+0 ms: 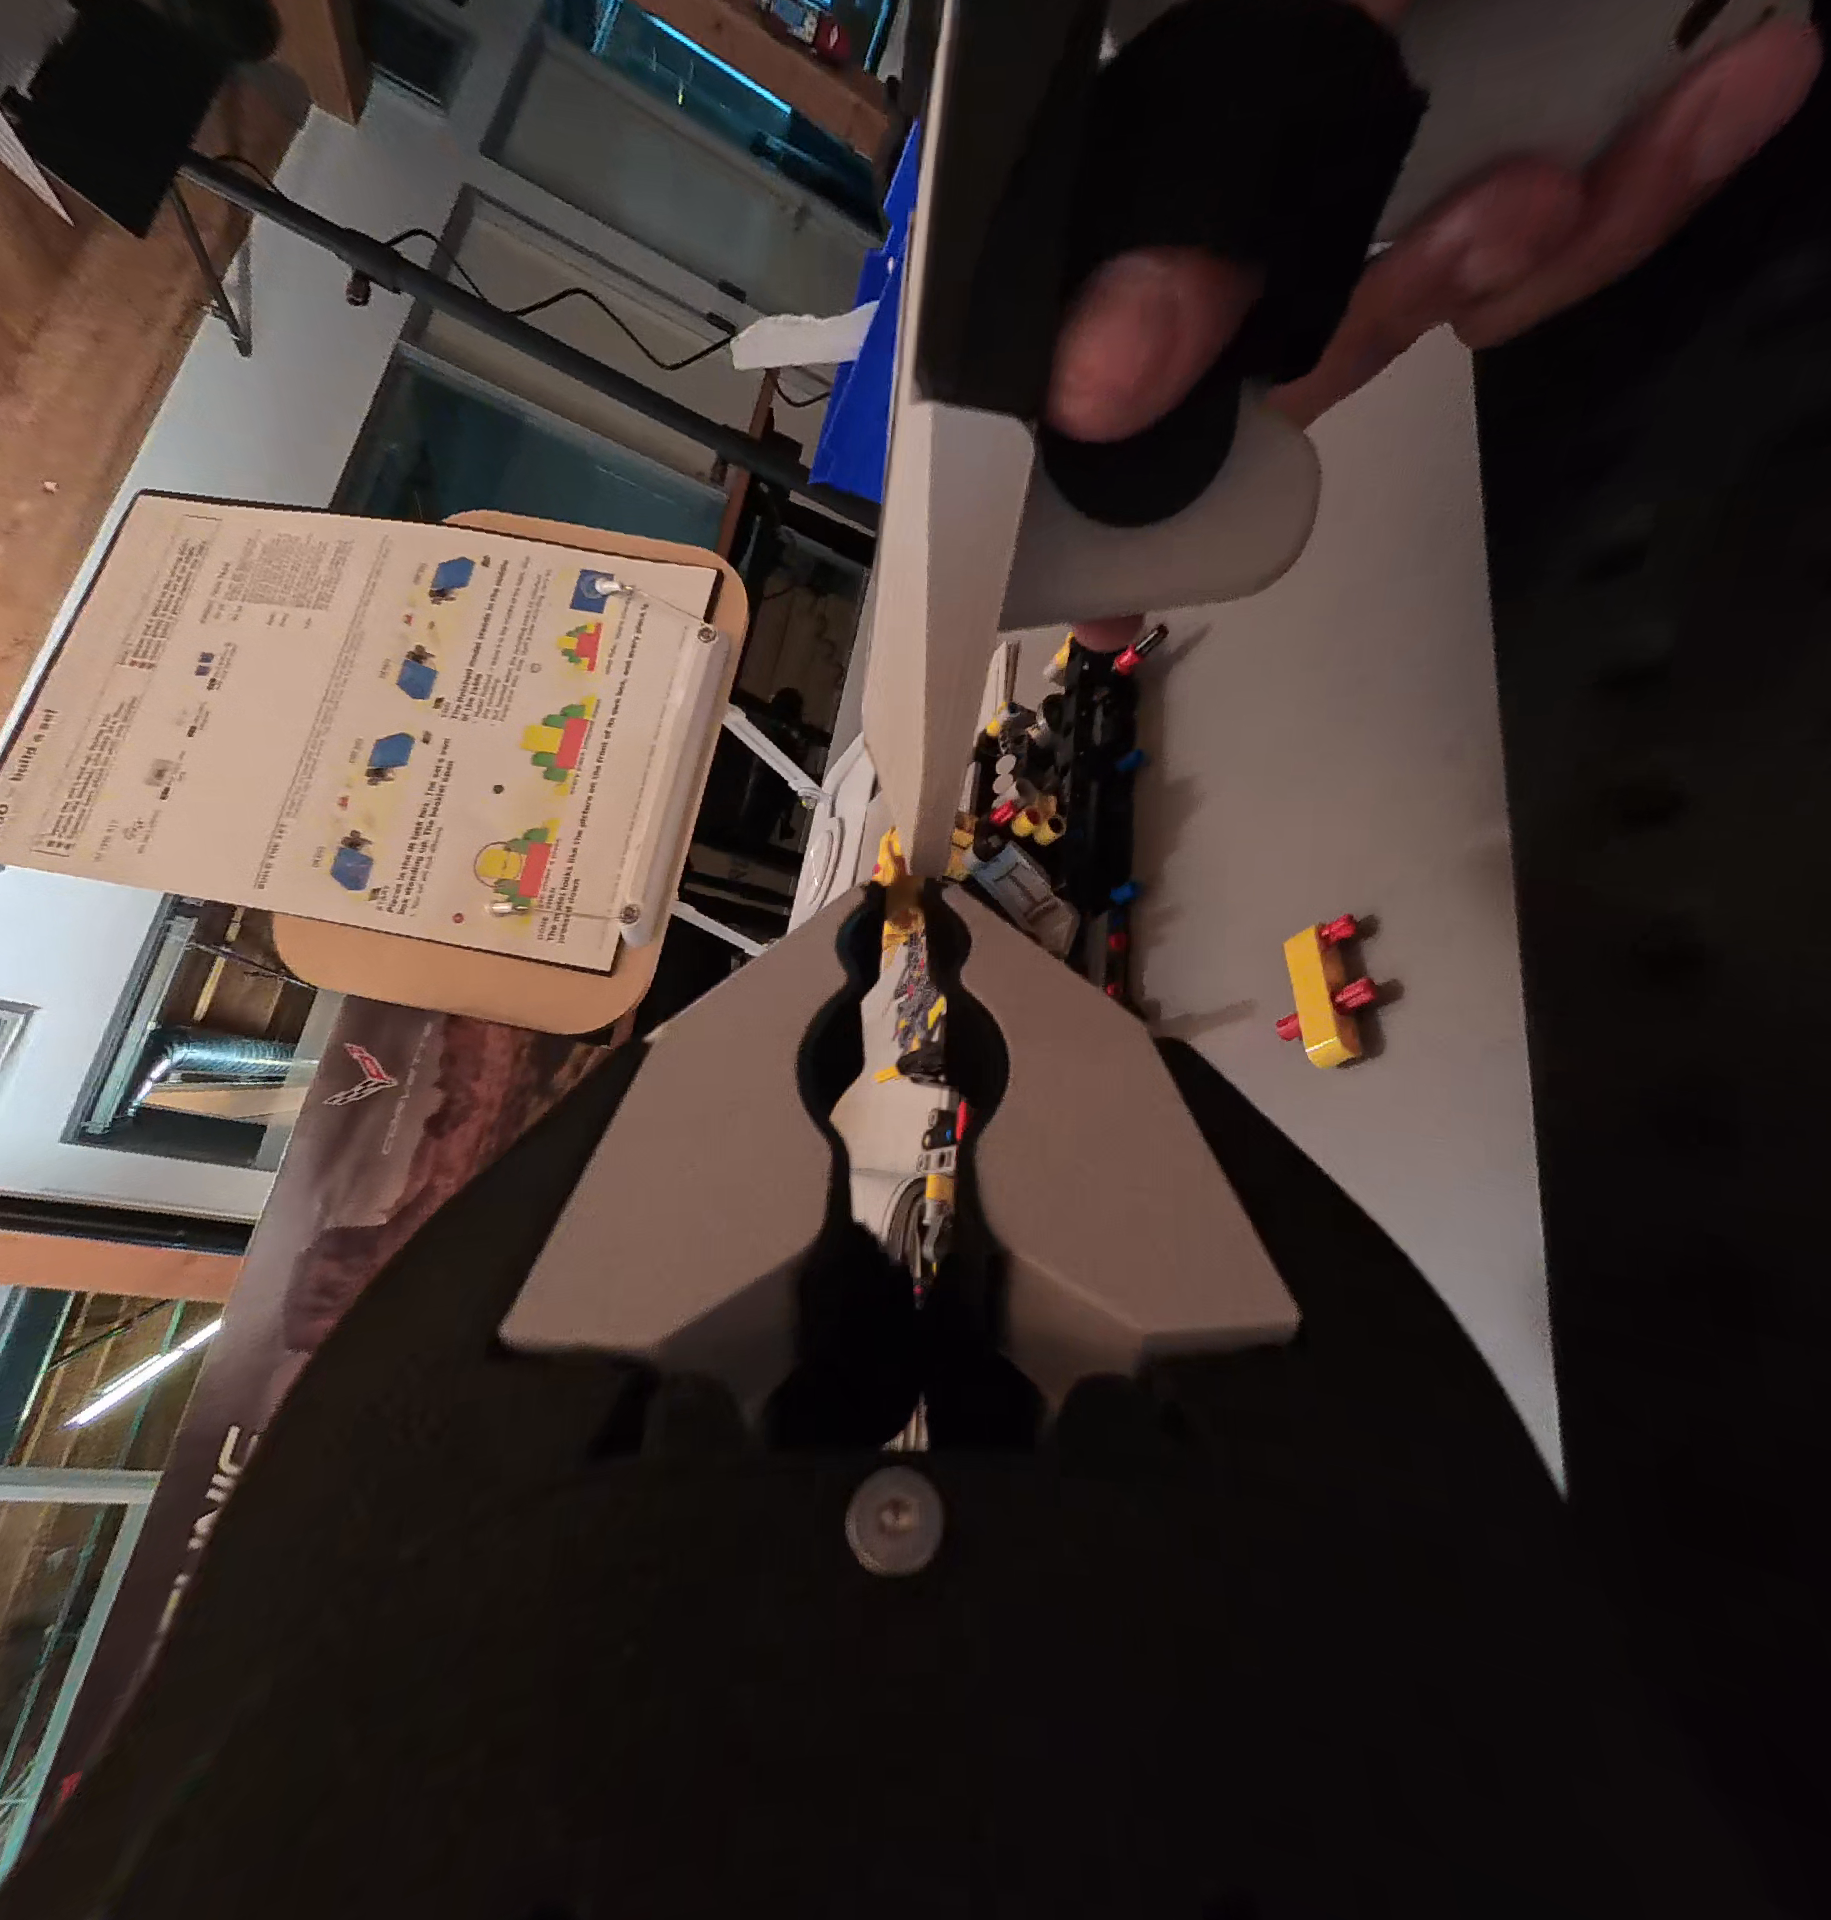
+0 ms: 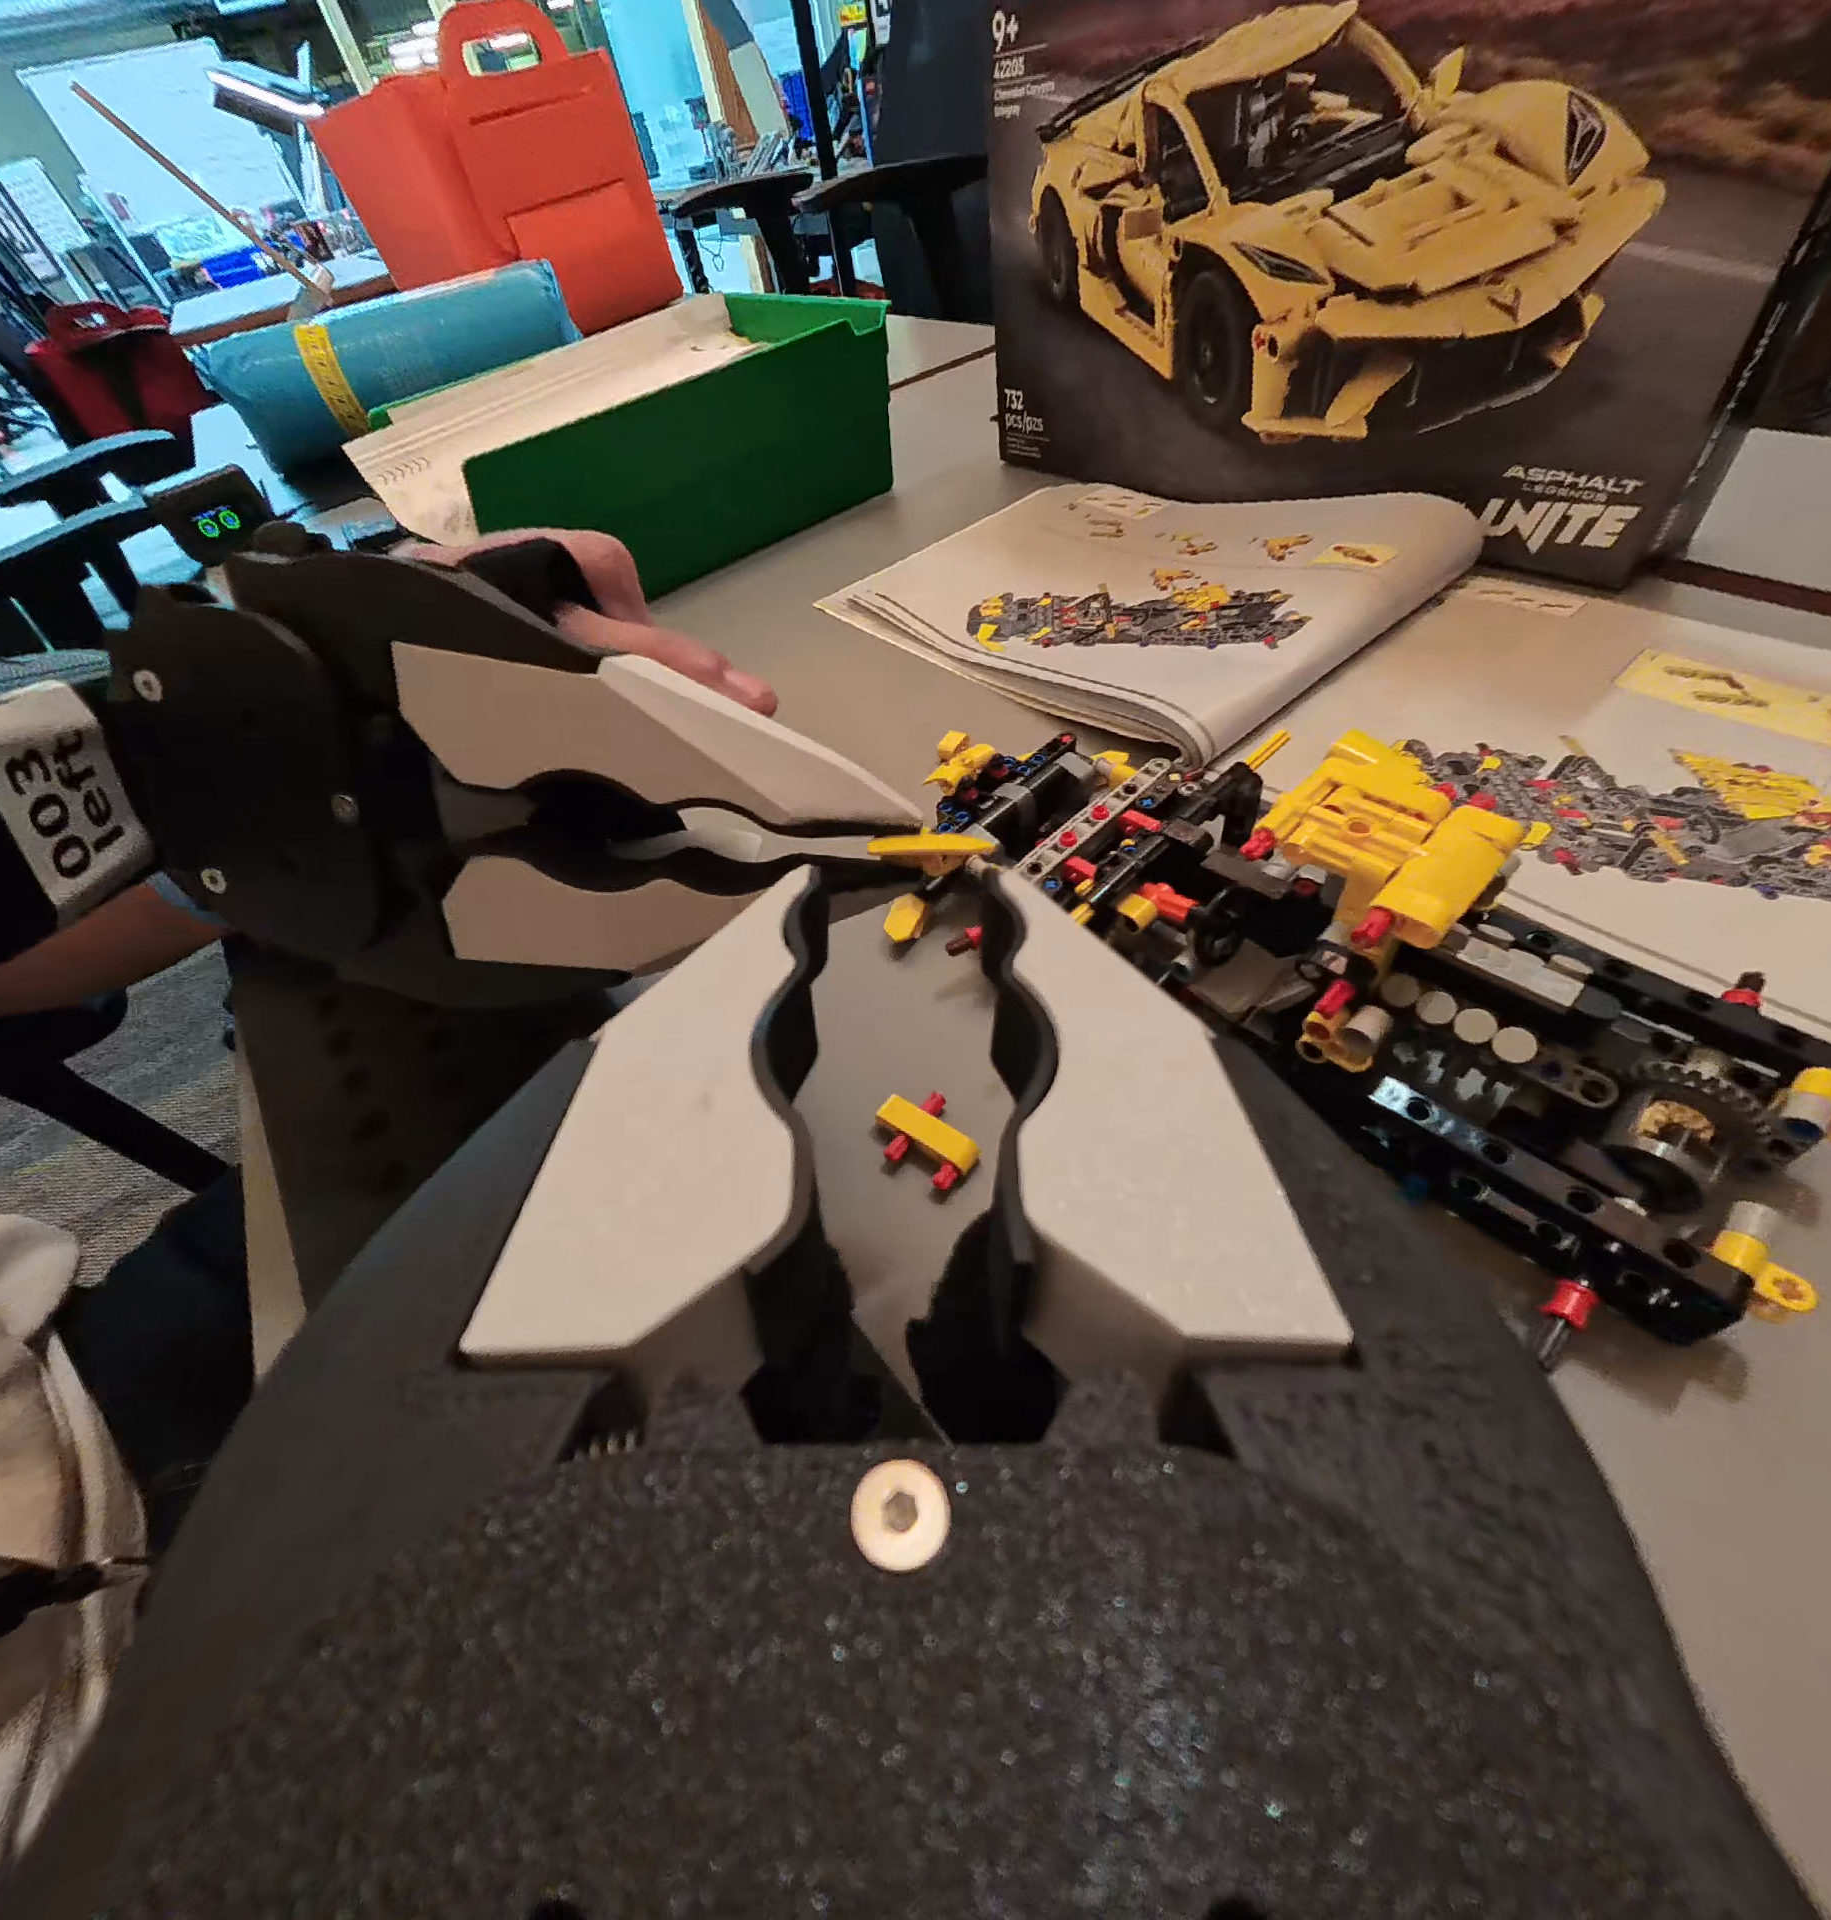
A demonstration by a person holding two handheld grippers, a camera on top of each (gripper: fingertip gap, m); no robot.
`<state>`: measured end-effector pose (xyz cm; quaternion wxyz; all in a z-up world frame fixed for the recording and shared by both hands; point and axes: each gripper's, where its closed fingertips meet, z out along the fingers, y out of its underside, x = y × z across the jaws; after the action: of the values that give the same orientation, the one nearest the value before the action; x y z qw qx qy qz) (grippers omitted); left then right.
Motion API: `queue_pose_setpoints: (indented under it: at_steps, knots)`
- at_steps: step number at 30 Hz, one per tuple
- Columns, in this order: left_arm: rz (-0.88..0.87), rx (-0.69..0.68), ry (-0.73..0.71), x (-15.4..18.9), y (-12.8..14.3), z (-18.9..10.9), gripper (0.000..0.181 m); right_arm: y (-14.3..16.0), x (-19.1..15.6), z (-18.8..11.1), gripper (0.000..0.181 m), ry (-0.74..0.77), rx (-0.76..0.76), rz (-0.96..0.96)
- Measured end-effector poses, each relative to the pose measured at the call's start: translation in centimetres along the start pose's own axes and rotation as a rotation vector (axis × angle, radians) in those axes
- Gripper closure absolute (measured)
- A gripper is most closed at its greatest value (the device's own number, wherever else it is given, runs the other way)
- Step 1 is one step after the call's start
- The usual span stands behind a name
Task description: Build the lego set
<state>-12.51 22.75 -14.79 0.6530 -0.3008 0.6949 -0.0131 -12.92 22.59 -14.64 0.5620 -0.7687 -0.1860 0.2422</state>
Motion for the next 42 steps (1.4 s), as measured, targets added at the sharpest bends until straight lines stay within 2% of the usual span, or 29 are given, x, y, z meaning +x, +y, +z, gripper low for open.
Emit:
queue_pose_setpoints:
  at_steps: [5,11,14,20,28,32,35,39,42]
  knots:
    - [0.051,0.011,-0.024,0.0,-0.5,-0.2,0.174,-0.7,0.2,-0.3,0.147,-0.07,0.053,0.126]
    - [0.043,0.01,-0.03,0.0,-0.7,-0.2,0.174,-0.7,-0.2,-0.2,0.153,-0.057,0.049,0.06]
    - [0.0,0.056,-0.029,-0.3,-1.5,-0.6,0.174,-1.0,-0.4,-0.6,0.147,-0.092,0.07,0.063]
    - [-0.068,0.148,-0.009,-0.4,-3.1,-1.3,0.174,-1.3,-1.9,-1.5,0.153,-0.283,0.102,0.156]
    - [-0.141,0.262,0.008,-0.8,-4.9,-2.3,0.174,-1.8,-3.6,-2.6,0.159,-0.575,0.101,0.387]
    - [-0.172,0.278,0.028,-0.7,-5.1,-2.4,0.174,-1.9,-3.8,-2.7,0.158,-0.605,0.094,0.401]
    - [-0.196,0.291,0.051,-0.6,-5.2,-2.4,0.173,-2.0,-4.7,-3.2,0.159,-0.688,0.081,0.438]
    - [-0.176,0.285,0.041,-0.7,-5.2,-2.4,0.174,-2.0,-4.7,-3.1,0.158,-0.695,0.079,0.438]
    - [-0.167,0.238,0.035,-0.8,-4.4,-1.9,0.174,-1.8,-4.1,-2.7,0.151,-0.597,0.093,0.361]
